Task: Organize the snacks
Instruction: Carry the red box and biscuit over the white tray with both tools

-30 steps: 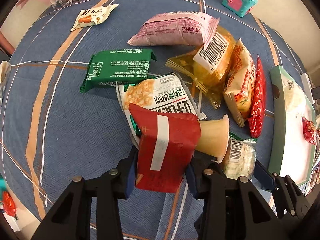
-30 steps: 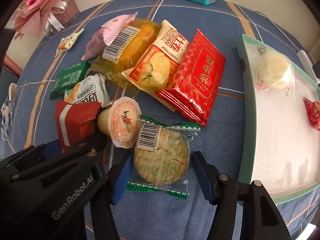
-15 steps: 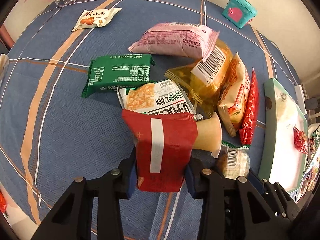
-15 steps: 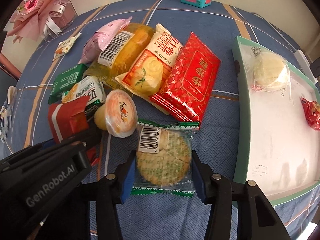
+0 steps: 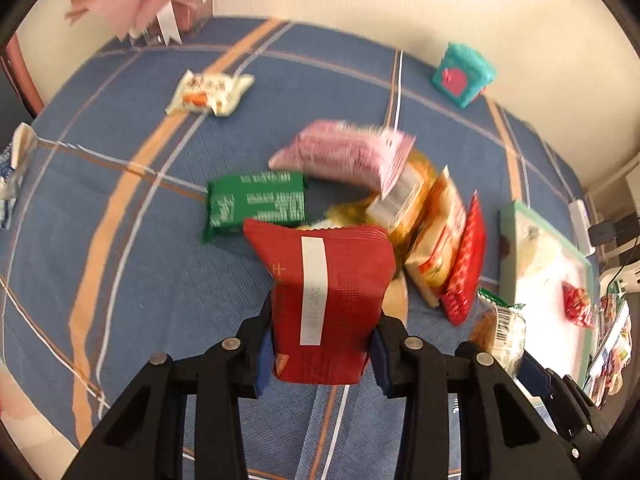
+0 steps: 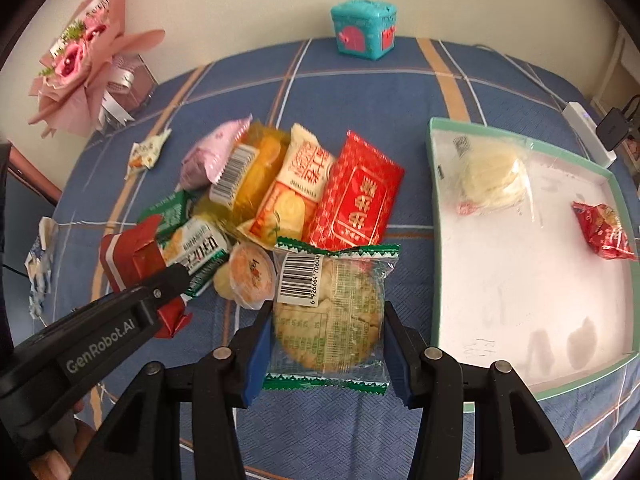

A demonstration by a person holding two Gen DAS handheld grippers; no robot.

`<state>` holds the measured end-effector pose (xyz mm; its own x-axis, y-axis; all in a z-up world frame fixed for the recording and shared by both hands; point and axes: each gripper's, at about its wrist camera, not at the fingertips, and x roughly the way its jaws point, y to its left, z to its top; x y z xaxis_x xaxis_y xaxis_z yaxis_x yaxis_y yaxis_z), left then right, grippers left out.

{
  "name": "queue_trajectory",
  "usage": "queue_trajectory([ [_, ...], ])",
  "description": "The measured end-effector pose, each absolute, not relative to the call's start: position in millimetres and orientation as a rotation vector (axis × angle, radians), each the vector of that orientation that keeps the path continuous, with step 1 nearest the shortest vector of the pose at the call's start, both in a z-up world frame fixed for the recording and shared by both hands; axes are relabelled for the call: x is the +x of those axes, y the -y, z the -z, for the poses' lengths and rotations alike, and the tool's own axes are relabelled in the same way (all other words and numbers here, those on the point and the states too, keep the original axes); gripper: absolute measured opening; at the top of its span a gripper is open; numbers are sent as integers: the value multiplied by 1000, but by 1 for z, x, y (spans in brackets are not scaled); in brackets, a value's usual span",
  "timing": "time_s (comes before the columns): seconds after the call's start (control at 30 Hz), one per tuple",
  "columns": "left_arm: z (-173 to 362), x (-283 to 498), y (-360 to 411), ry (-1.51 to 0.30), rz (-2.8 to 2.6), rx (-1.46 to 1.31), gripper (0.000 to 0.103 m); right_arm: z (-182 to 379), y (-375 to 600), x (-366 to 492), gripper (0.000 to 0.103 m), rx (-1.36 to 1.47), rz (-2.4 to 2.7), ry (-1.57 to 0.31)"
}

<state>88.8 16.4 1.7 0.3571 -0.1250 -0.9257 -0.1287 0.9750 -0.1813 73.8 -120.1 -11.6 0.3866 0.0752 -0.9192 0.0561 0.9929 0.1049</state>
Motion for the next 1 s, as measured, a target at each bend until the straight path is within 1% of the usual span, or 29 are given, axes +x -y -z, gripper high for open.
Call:
queue_trajectory([
  [0.2,-21,86,-17,-1137,6,-242,41,-10,122,70,53,129,-12,-1127],
  [0.5,-26,84,10,-1128,39,-221,41,-7,143,69,53,147,46,-1132],
  [0.7,-31,82,55,-1119,132,-157,41,-7,181,68,53,167,155,-1127],
  [1.0,-32,72,130,-1127,286,-34,41,-11,264,56,53,263,358,-1109],
])
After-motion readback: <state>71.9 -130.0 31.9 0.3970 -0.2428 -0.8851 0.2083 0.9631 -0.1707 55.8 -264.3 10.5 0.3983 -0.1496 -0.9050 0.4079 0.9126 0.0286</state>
